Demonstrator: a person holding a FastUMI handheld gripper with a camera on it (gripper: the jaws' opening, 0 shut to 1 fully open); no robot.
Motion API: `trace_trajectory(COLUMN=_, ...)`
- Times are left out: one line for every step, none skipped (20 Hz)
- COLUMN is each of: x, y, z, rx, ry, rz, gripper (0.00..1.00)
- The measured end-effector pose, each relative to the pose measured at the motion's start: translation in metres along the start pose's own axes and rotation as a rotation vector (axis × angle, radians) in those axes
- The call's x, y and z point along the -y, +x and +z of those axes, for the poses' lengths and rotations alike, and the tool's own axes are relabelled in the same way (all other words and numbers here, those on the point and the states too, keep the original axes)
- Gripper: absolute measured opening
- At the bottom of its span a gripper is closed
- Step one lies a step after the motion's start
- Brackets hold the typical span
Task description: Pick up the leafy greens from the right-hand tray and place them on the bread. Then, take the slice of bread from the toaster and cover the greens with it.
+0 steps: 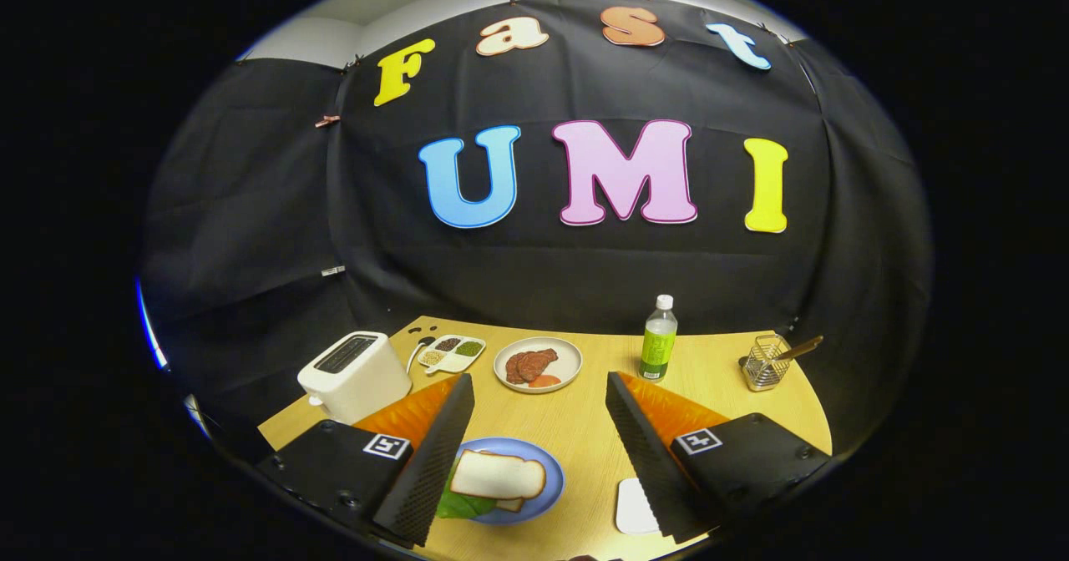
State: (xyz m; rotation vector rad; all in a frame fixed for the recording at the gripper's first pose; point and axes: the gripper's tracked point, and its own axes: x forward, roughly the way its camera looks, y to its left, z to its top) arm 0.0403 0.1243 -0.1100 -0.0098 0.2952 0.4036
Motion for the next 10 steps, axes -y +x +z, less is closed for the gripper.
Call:
trace_trajectory(x=0.000, y=-0.001, z=-0.001, rx=0.000, ry=-0.002, rz=-0.002, gripper=0.99)
trace_trajectory(x=0.001, y=-0.002, z=0.000, rx=0.000, ry=-0.003, rz=-0.006, gripper=0.99)
trace_trajectory(x=0.004, y=-0.003, z=0.002, rx=0.009, ry=-0.002, rz=-0.018, gripper=0.99)
trace_trajectory(x=0.005, y=-0.004, z=0.004, rx=0.013, ry=0.000, rz=-0.024, gripper=0.99)
trace_trajectory(x=0.006, y=-0.005, z=0.007, rx=0.021, ry=0.002, rz=-0.028, gripper=0.99)
trace_trajectory(x=0.007, y=-0.006, z=0.009, rx=0.027, ry=0.003, rz=-0.031, gripper=0.99)
trace_trajectory(x=0.009, y=-0.006, z=0.010, rx=0.029, ry=0.004, rz=-0.035, gripper=0.99)
trace_trajectory(x=0.011, y=-0.007, z=0.011, rx=0.030, ry=0.003, rz=-0.038, gripper=0.99)
trace_trajectory(x=0.012, y=-0.007, z=0.011, rx=0.030, ry=0.001, rz=-0.041, gripper=0.99)
trace_trajectory(x=0.014, y=-0.007, z=0.012, rx=0.032, ry=-0.002, rz=-0.047, gripper=0.99)
